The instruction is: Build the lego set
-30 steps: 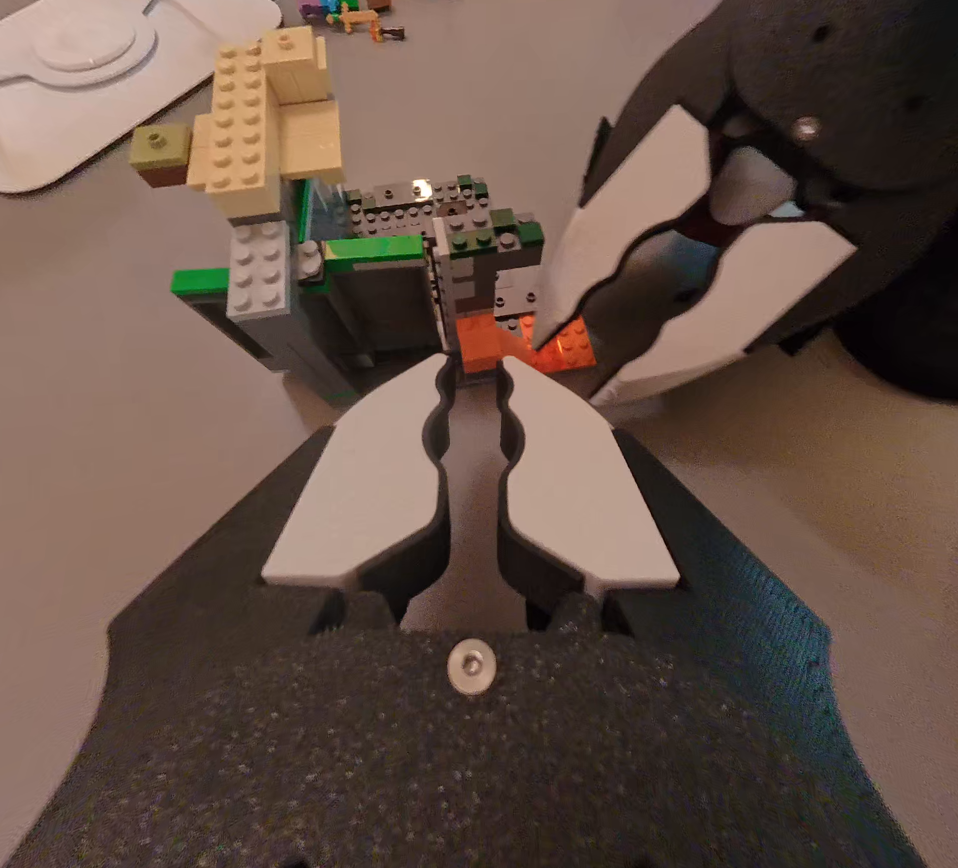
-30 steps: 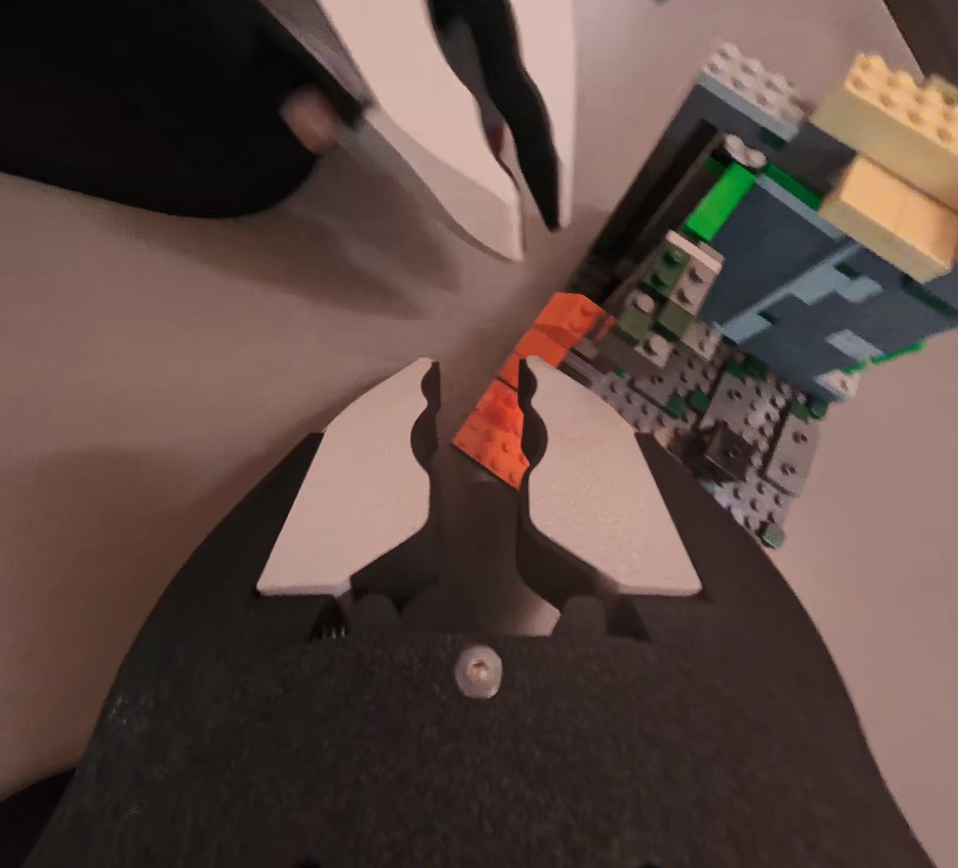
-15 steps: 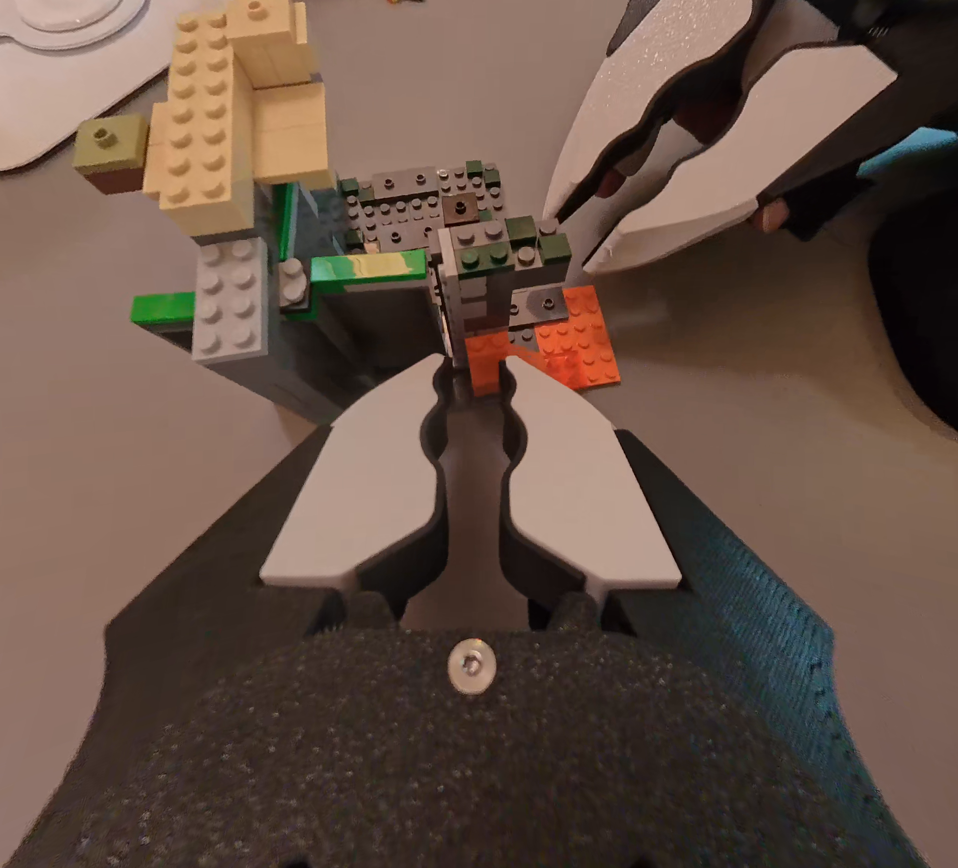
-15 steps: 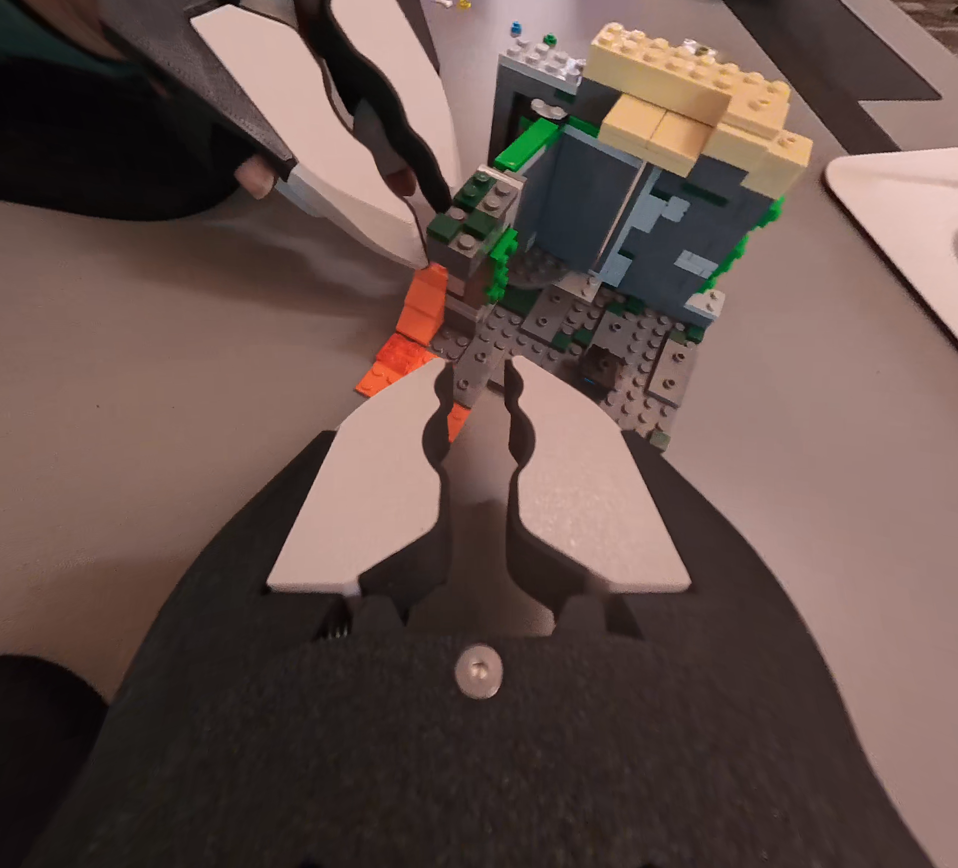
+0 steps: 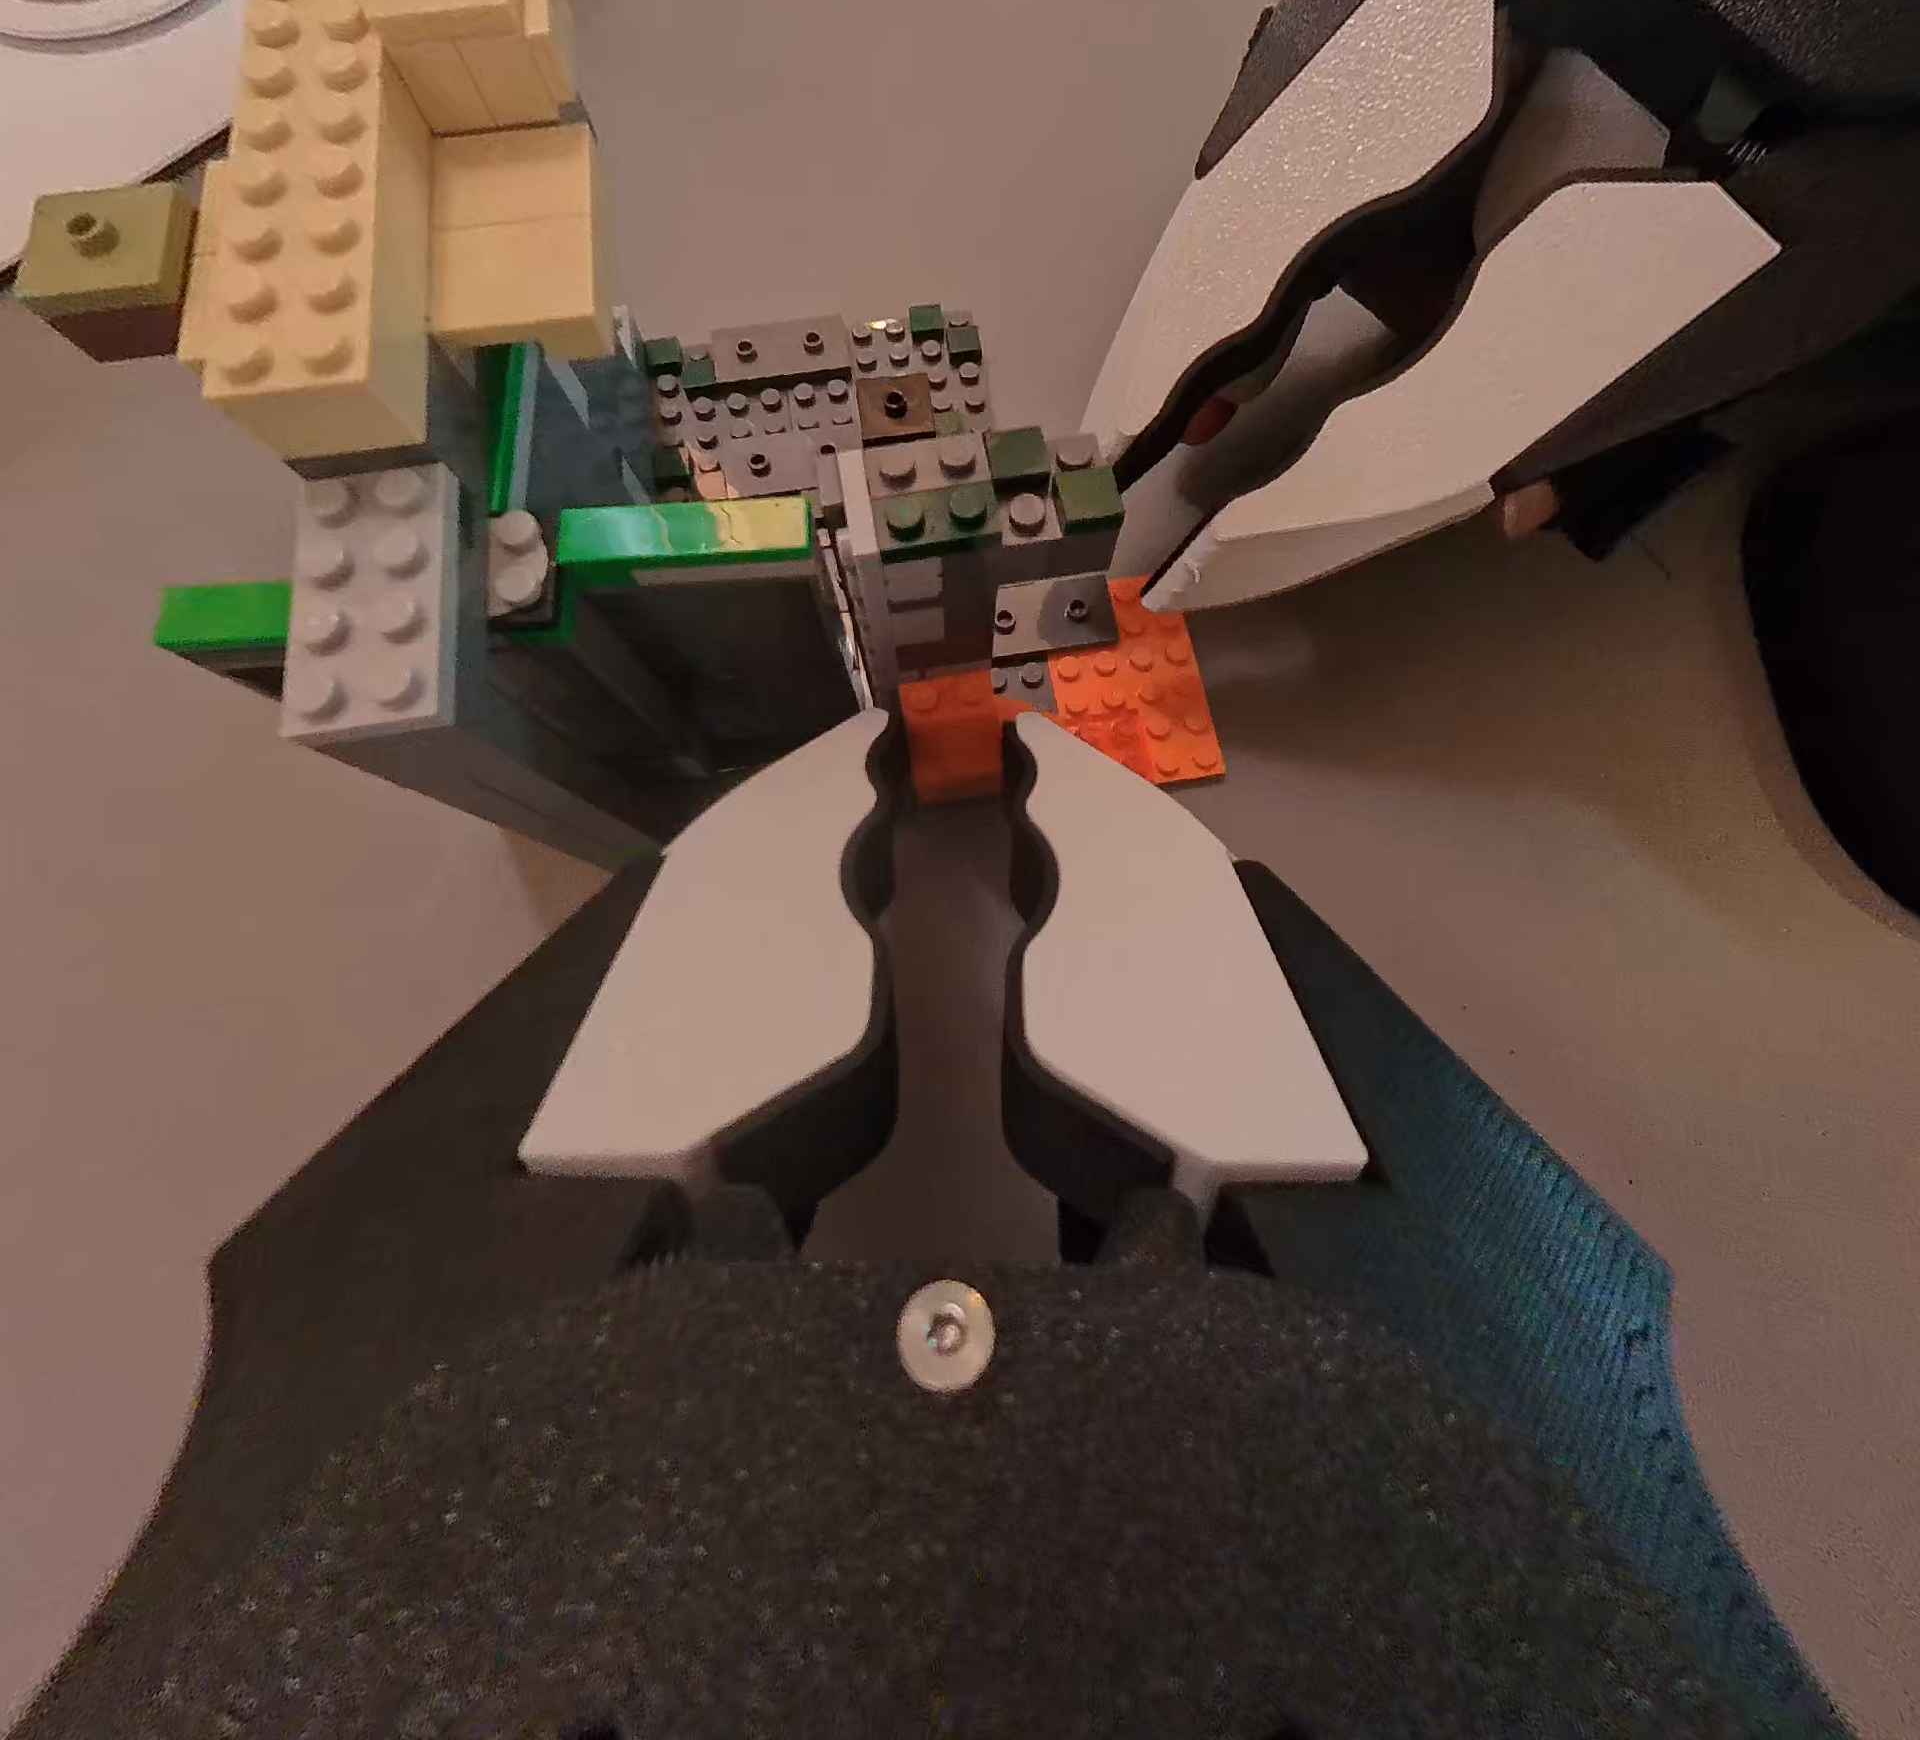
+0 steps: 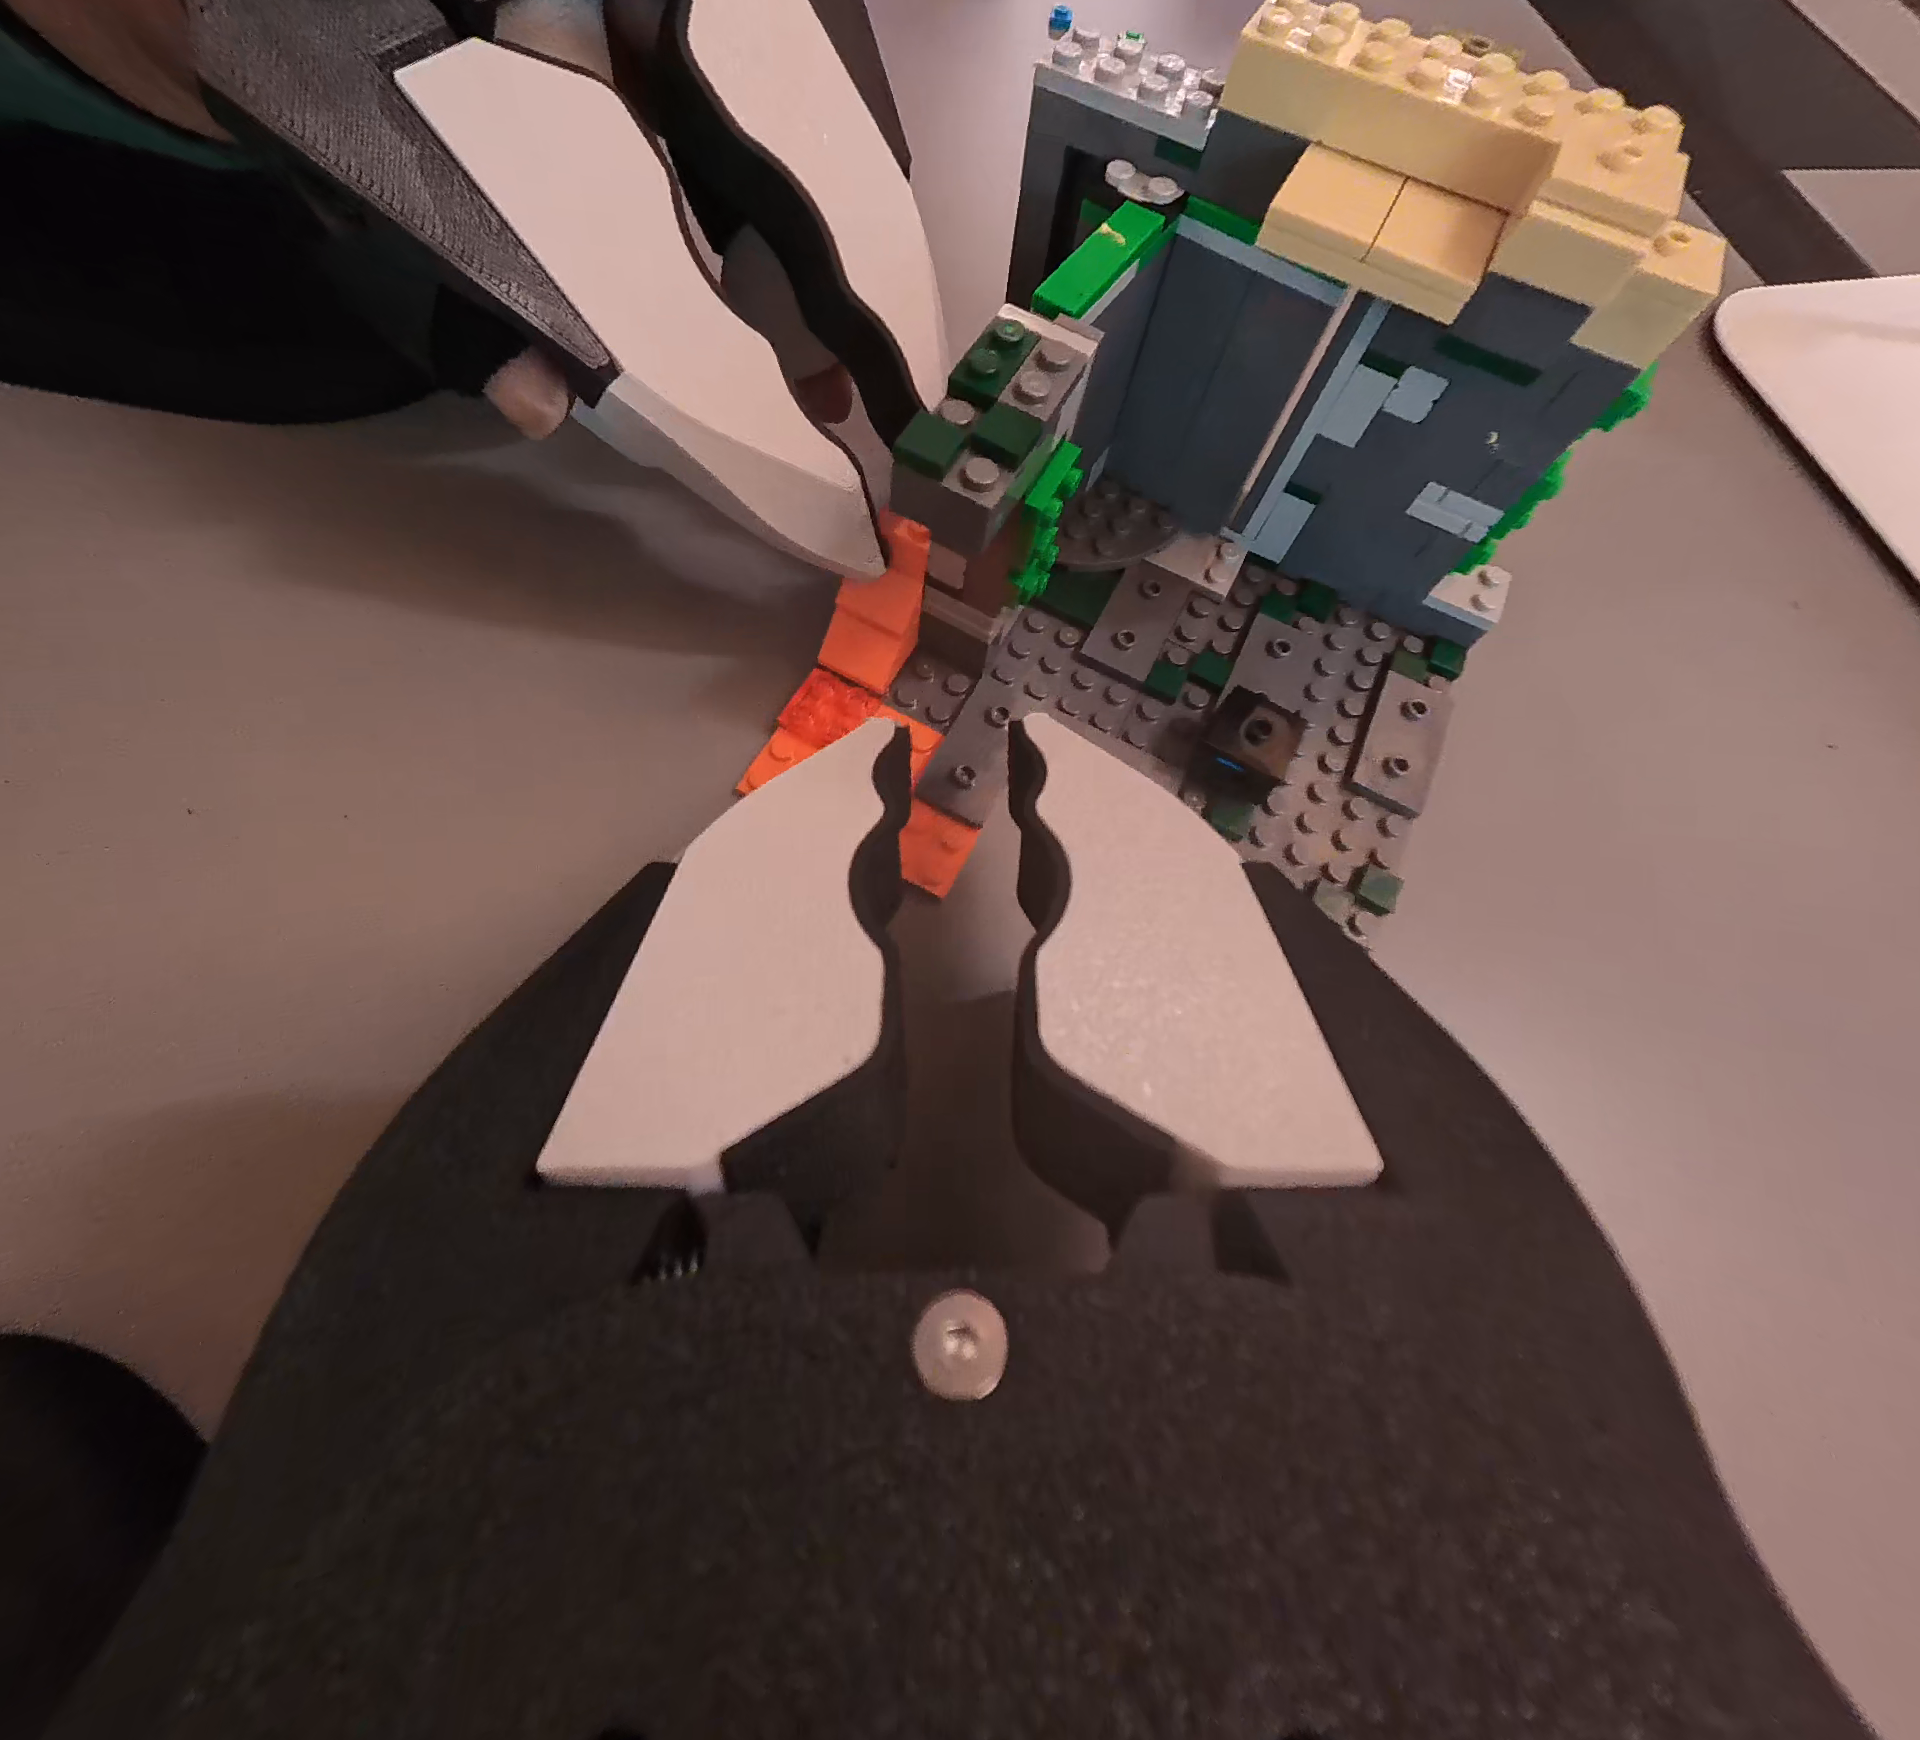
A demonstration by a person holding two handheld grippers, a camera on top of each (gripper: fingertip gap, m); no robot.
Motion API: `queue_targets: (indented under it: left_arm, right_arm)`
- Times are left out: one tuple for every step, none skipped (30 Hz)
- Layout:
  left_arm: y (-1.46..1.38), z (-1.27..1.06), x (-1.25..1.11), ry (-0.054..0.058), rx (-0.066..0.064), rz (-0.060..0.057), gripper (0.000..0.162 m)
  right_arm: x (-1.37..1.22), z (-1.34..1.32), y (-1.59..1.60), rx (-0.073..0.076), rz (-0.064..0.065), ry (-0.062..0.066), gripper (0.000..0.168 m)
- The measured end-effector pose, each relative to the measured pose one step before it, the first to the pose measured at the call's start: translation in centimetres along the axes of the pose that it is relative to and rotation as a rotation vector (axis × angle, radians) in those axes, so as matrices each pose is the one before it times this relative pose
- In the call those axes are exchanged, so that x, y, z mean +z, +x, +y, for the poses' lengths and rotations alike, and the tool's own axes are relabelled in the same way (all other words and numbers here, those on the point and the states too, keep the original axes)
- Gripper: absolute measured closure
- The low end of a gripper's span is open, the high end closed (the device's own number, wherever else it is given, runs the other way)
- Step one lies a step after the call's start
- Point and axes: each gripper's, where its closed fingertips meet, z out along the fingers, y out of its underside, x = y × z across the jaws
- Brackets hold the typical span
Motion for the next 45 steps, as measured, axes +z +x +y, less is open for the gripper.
queue_targets:
  left_arm:
    - [-0.017,0.036,-0.020,-0.0009,-0.0040,-0.0020,0.144]
    - [-0.039,0.030,-0.014,-0.0008,-0.0045,-0.0026,0.145]
    - [-0.008,0.028,0.001,-0.0006,-0.0052,-0.0007,0.144]
    - [-0.009,0.041,0.009,0.0004,-0.0048,0.0006,0.144]
    - [-0.002,0.039,-0.002,0.0001,-0.0038,0.0010,0.144]
    - [0.002,0.042,0.000,-0.0003,0.0040,-0.0002,0.144]
    - [-0.010,0.039,-0.004,-0.0011,0.0047,-0.0035,0.143]
    - [-0.005,0.040,0.003,-0.0002,0.0075,-0.0054,0.144]
    - [-0.007,0.008,0.002,0.0023,0.0034,-0.0042,0.143]
    - [0.003,0.012,0.005,0.0052,-0.0013,-0.0009,0.143]
    - [0.004,0.019,-0.006,0.0072,-0.0051,0.0023,0.143]
    - [-0.003,0.010,0.006,0.0068,-0.0035,0.0005,0.143]
    - [0.005,0.009,-0.010,0.0035,0.0015,-0.0029,0.143]
    - [-0.003,0.000,0.005,0.0031,0.0020,-0.0030,0.143]
    - [0.003,0.005,0.003,0.0024,-0.0016,0.0011,0.143]
    - [0.000,0.007,-0.006,0.0013,-0.0043,0.0033,0.143]
    - [0.001,0.013,0.008,0.0008,-0.0018,0.0011,0.143]
    - [0.002,0.008,-0.004,0.0011,0.0018,-0.0015,0.144]
    - [0.001,0.010,-0.005,0.0009,-0.0007,-0.0005,0.144]
    - [0.001,0.006,-0.002,0.0010,-0.0006,0.0003,0.144]
    - [0.004,0.015,-0.003,0.0001,-0.0003,-0.0003,0.143]
    - [0.001,0.003,-0.002,-0.0002,0.0015,-0.0015,0.144]
    - [0.006,0.002,0.005,-0.0008,-0.0005,0.0006,0.143]
    - [0.002,0.016,0.000,-0.0006,-0.0030,0.0026,0.143]
    - [0.011,0.002,-0.001,-0.0002,-0.0028,0.0017,0.143]
    - [0.002,0.011,0.005,-0.0002,0.0015,-0.0015,0.143]
    - [0.000,0.006,-0.004,-0.0002,0.0025,-0.0018,0.143]
    - [0.005,-0.004,-0.003,-0.0010,-0.0019,0.0022,0.143]
    - [0.006,-0.011,0.003,-0.0009,-0.0052,0.0044,0.143]
    - [0.005,-0.047,0.002,0.0024,-0.0034,0.0026,0.143]
    - [0.021,-0.100,-0.012,0.0062,0.0023,0.0028,0.144]
    - [0.012,-0.058,-0.048,0.0039,-0.0027,0.0057,0.144]
    - [-0.046,-0.025,-0.102,-0.0063,-0.0144,0.0065,0.145]
    - [-0.036,-0.001,-0.078,-0.0070,-0.0104,0.0057,0.145]
    - [-0.027,-0.007,-0.058,-0.0006,-0.0034,0.0024,0.145]
    - [-0.015,-0.006,-0.056,0.0030,-0.0016,0.0010,0.145]
    - [0.046,-0.081,-0.071,0.0082,0.0001,0.0032,0.144]
    - [0.015,-0.154,-0.123,0.0110,-0.0004,0.0019,0.144]
    - [0.022,-0.231,-0.151,0.0150,-0.0011,0.0043,0.144]
    - [0.021,-0.257,-0.157,0.0162,-0.0023,0.0060,0.144]
    - [0.049,-0.219,-0.152,0.0121,-0.0033,0.0083,0.145]
    - [0.002,-0.088,-0.091,0.0026,-0.0017,0.0042,0.145]
    - [-0.086,0.102,0.005,-0.0085,0.0060,-0.0038,0.145]
    - [-0.084,0.218,0.095,-0.0138,0.0098,-0.0052,0.145]
    - [-0.036,0.137,0.100,-0.0075,0.0066,-0.0019,0.145]
  right_arm:
    - [-0.013,0.042,0.068,0.0033,0.0010,-0.0003,0.151]
    - [0.008,0.050,0.075,0.0047,0.0009,-0.0012,0.151]
    - [0.025,0.069,0.058,0.0049,0.0007,-0.0022,0.151]
    - [0.020,0.054,0.035,0.0033,0.0007,-0.0018,0.151]
    - [0.037,0.040,0.010,0.0009,0.0004,-0.0018,0.151]
    - [0.039,0.029,-0.035,-0.0012,0.0005,-0.0026,0.151]
    - [0.040,0.028,-0.036,-0.0025,0.0008,-0.0027,0.151]
    - [0.042,0.013,-0.052,-0.0026,-0.0001,-0.0026,0.151]
    - [0.046,0.024,-0.063,-0.0021,-0.0006,-0.0028,0.151]
    - [0.056,0.029,-0.048,-0.0018,0.0002,-0.0028,0.151]
    - [0.057,0.045,-0.022,-0.0014,0.0003,-0.0031,0.151]
    - [0.041,0.042,-0.035,-0.0007,-0.0003,-0.0029,0.151]
    - [0.029,0.031,-0.028,-0.0003,-0.0004,-0.0020,0.151]
    - [0.029,0.024,-0.019,-0.0004,-0.0002,-0.0010,0.151]
    - [0.012,0.022,-0.014,-0.0006,0.0002,-0.0010,0.151]
    - [0.017,0.026,0.015,0.0001,0.0005,-0.0015,0.151]
    - [0.023,0.040,0.014,0.0011,0.0004,-0.0022,0.152]
    - [0.029,0.042,0.029,0.0016,0.0006,-0.0027,0.152]
    - [0.023,0.028,0.009,0.0011,0.0004,-0.0023,0.152]
    - [0.014,0.013,0.008,0.0004,0.0000,-0.0012,0.152]
    - [0.011,0.011,0.002,0.0002,0.0001,-0.0008,0.152]
    - [0.010,0.013,0.002,0.0001,0.0000,-0.0010,0.152]
    - [0.008,0.018,0.004,-0.0002,0.0000,-0.0014,0.152]
    - [0.017,0.014,0.014,-0.0005,0.0005,-0.0016,0.152]
    - [0.019,0.023,-0.004,-0.0008,0.0007,-0.0016,0.152]
    - [0.010,0.020,0.011,-0.0010,0.0006,-0.0019,0.152]
    - [0.019,0.029,0.001,-0.0016,0.0011,-0.0025,0.152]
    - [0.005,0.054,0.016,-0.0022,0.0017,-0.0028,0.152]
    - [0.002,0.028,0.019,-0.0015,0.0016,-0.0023,0.152]
    - [0.000,0.018,0.010,-0.0004,0.0006,-0.0008,0.152]
    - [-0.030,-0.010,0.005,-0.0004,0.0004,0.0007,0.152]
    - [-0.045,-0.001,0.038,-0.0006,0.0015,0.0012,0.152]
    - [-0.064,0.001,0.066,0.0003,0.0021,0.0014,0.152]
    - [-0.080,0.010,0.076,0.0020,0.0015,0.0020,0.152]
    - [-0.067,0.012,0.090,0.0037,0.0008,0.0026,0.152]
    - [-0.051,0.002,0.089,0.0046,0.0004,0.0025,0.152]
    - [-0.037,-0.003,0.084,0.0044,0.0001,0.0019,0.152]
    - [-0.015,0.024,0.060,0.0034,-0.0002,0.0007,0.152]
    - [0.001,0.035,0.036,0.0021,-0.0002,-0.0008,0.152]
    - [-0.002,0.022,0.018,0.0007,-0.0003,-0.0007,0.152]
    - [0.013,-0.011,0.004,-0.0004,-0.0001,0.0002,0.152]
    - [0.008,0.011,0.000,-0.0006,0.0002,-0.0006,0.152]
    - [0.010,0.014,-0.001,-0.0006,0.0006,-0.0012,0.152]
    - [0.008,0.011,-0.006,-0.0009,0.0006,-0.0007,0.152]
    - [-0.002,0.004,-0.004,-0.0010,0.0002,-0.0005,0.152]
